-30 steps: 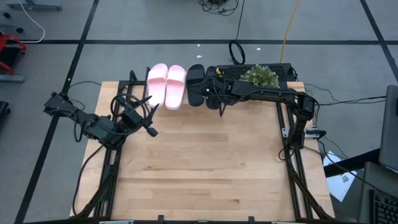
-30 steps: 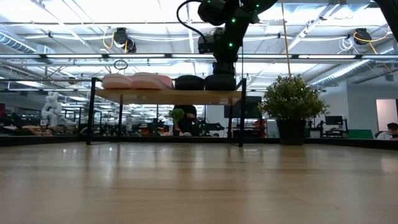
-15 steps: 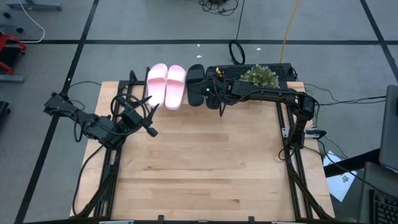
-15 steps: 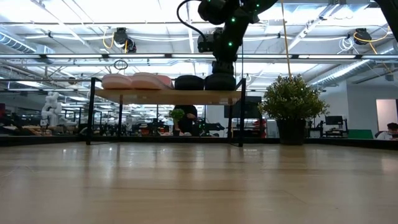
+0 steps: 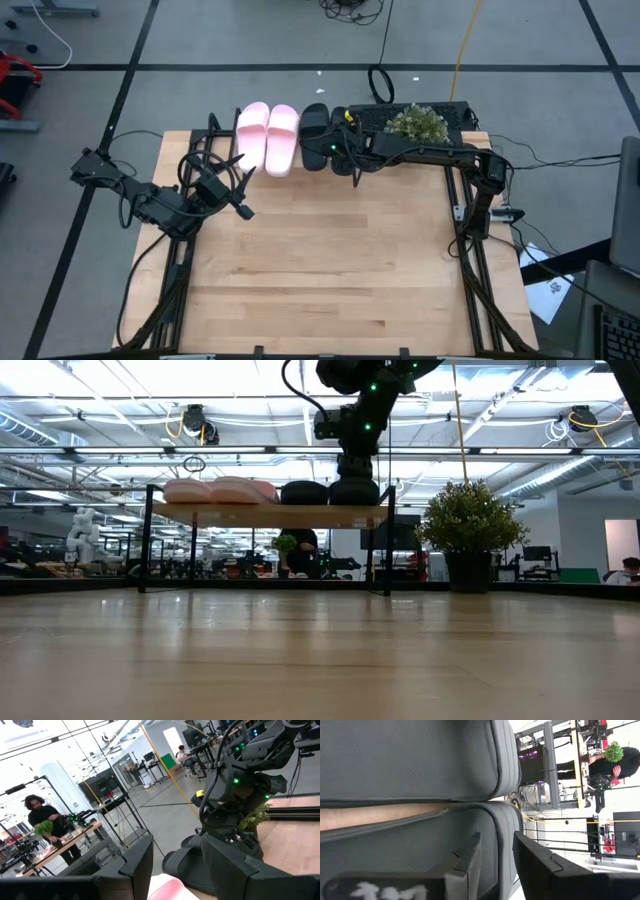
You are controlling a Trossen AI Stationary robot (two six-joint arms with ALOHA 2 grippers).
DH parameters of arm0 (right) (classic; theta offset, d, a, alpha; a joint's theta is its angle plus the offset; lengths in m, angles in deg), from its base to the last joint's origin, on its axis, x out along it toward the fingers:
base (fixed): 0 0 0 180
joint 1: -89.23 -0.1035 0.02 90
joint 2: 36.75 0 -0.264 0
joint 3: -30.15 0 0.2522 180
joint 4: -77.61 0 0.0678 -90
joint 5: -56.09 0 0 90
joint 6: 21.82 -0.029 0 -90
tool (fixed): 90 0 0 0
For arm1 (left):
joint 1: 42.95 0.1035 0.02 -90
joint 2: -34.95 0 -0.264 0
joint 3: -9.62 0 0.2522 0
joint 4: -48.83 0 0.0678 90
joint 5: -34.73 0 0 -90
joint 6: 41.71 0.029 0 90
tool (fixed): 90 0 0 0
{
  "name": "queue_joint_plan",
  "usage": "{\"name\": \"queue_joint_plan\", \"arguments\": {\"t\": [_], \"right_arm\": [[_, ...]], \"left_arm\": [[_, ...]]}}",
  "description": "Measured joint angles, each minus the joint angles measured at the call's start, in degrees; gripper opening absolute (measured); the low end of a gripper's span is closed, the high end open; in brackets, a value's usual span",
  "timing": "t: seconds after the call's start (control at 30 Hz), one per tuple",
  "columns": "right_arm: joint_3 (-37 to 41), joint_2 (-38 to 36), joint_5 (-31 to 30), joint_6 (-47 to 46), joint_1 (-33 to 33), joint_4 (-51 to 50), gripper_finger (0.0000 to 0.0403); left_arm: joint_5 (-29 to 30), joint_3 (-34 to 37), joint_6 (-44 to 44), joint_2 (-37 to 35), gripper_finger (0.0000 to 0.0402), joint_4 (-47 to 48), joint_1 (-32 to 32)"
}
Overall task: Pick and place slides into the shelf
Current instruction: Return to Home Position
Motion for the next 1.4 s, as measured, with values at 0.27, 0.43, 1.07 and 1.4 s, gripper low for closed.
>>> {"name": "queue_joint_plan", "arguments": {"t": [0.27,0.43,1.07,1.4], "right_arm": [[-0.02,-0.01,-0.03,-0.02,-1.12,-0.44,0.0105],[-0.02,-0.04,-0.04,-0.02,-2.14,-0.46,0.0105],[-0.11,-2.78,-4.89,1.29,-6.00,-0.56,0.0105],[-0.11,-8.30,-12.19,0.02,-14.23,-0.94,0.0105]], "left_arm": [[0.00,0.00,0.02,0.00,0.0175,0.03,0.00],[0.00,0.00,0.02,0.00,0.0175,0.04,0.00],[0.00,0.00,-1.20,0.15,0.0175,0.55,0.00],[0.64,0.00,-1.02,0.17,0.0175,1.42,-0.78]]}}
